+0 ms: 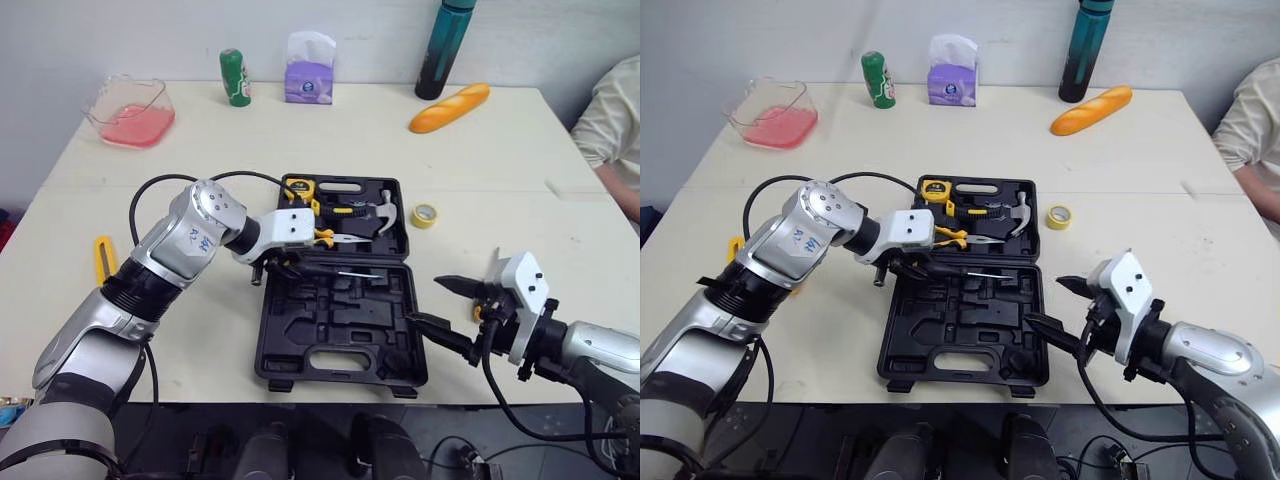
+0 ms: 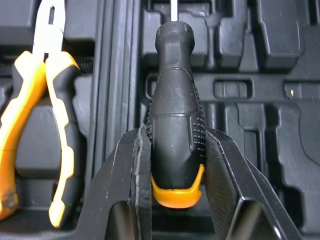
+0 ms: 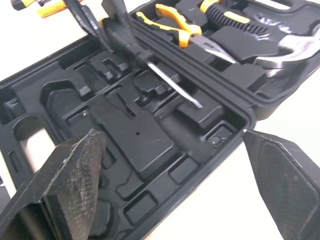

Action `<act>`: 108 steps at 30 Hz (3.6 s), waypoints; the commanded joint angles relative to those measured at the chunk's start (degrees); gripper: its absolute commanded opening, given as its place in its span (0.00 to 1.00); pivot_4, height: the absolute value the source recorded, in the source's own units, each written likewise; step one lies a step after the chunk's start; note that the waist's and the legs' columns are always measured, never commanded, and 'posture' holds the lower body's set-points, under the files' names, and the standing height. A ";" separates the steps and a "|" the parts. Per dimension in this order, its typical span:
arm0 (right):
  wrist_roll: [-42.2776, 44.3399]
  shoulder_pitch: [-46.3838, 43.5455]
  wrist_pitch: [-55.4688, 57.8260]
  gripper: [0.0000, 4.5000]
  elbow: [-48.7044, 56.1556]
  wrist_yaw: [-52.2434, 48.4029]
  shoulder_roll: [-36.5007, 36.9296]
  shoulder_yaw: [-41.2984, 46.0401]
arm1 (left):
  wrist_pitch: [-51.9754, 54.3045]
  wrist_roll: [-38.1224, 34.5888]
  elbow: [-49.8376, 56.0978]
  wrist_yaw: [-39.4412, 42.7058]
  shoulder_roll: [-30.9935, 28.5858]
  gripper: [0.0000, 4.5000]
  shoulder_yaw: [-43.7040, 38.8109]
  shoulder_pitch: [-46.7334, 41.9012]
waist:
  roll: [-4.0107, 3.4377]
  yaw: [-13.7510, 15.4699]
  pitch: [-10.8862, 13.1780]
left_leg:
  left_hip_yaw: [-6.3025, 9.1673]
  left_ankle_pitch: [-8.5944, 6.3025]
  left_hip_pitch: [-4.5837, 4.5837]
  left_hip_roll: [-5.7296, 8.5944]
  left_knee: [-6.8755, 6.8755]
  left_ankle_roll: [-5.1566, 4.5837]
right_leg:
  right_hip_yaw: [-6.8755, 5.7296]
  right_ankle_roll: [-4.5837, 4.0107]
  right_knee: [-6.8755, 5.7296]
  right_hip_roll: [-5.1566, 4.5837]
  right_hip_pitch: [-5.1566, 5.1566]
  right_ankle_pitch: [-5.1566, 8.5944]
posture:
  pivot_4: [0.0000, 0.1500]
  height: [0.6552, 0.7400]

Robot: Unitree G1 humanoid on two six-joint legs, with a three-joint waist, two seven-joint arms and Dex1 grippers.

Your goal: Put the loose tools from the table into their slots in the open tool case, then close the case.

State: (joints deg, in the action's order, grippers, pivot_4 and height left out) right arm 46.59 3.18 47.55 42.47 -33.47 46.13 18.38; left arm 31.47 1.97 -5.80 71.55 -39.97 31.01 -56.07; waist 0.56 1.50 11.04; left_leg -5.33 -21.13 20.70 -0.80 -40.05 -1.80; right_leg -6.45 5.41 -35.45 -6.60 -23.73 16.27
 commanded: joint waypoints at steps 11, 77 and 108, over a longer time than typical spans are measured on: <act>0.98 -0.15 -1.08 1.00 1.94 1.06 -0.83 0.38 | -2.22 4.61 -5.75 1.02 2.00 0.22 -0.63 -3.28 | 0.00 0.12 0.00 | 0.02 0.02 -0.02 0.03 -0.05 -0.05 | 0.12 0.01 -0.07 -0.04 0.03 -0.01 | 1.00 1.00; -0.31 -2.84 -0.97 1.00 -1.48 0.01 -1.25 -3.73 | -32.97 -6.22 -30.39 -2.36 18.67 0.01 -19.34 6.47 | -0.35 -0.04 -1.34 | 0.15 -0.33 -0.52 0.14 -0.05 -0.43 | -0.29 0.17 0.41 -0.84 0.85 -0.09 | 1.00 1.00; -2.46 2.29 -2.93 1.00 -6.23 -1.78 -1.36 4.40 | -18.51 -13.31 -17.94 -2.87 10.67 0.32 -26.05 13.63 | -0.58 -0.75 -1.30 | 0.13 -0.42 -0.72 0.08 0.07 -0.46 | -0.19 0.21 0.81 -0.89 1.01 -0.12 | 1.00 1.00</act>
State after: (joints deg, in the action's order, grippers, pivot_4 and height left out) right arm 43.63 4.81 45.98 36.63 -33.98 43.63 18.19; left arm 8.15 -7.12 -28.48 68.38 -27.12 9.29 -43.59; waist -0.01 0.74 9.73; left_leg -5.17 -21.54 20.18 -0.73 -39.99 -2.24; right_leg -6.66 5.62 -34.81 -7.46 -22.90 16.15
